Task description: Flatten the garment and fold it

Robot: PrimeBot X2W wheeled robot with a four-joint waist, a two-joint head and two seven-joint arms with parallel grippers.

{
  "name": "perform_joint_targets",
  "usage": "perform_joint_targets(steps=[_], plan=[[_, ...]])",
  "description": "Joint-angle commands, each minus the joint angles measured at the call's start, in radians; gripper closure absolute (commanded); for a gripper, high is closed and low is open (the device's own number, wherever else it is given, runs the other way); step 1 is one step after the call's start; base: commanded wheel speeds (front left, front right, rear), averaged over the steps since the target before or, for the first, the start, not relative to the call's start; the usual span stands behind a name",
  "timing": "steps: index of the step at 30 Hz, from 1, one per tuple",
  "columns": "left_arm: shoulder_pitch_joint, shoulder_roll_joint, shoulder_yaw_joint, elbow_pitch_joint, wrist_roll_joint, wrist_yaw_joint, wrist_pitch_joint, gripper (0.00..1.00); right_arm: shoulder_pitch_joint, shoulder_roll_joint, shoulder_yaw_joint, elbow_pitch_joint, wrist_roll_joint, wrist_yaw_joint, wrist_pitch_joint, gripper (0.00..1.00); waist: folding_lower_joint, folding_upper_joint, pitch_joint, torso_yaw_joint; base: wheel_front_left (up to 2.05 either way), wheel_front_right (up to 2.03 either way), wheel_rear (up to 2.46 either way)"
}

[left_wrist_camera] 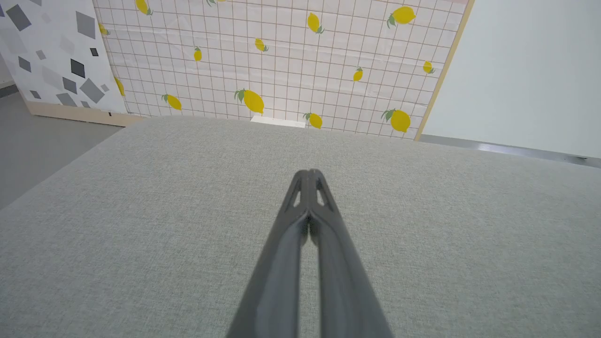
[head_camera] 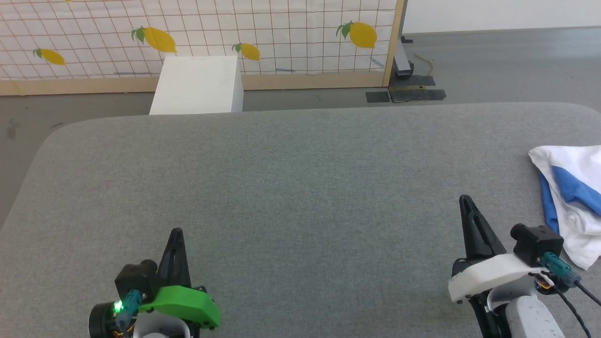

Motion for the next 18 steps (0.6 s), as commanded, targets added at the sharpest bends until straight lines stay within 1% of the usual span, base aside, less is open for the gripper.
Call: perform_joint_targets(steps=[1,18], plan=[[0.001,0.0,0.002,-0.008,0.01,-0.003,0.007,1.0,0.007,0.0,0.0,-0.011,-0.01,0.0,0.004,1.0,0.0001,0.0,0.0,0.001,0.0,0.0,0.0],[0.005,-0.002,0.01,-0.036,0.038,-0.011,0.041,1.0,0.027,0.0,0.001,-0.058,-0.04,0.0,0.038,1.0,0.0001,0.0,-0.001,0.007,0.0,0.0,0.0]])
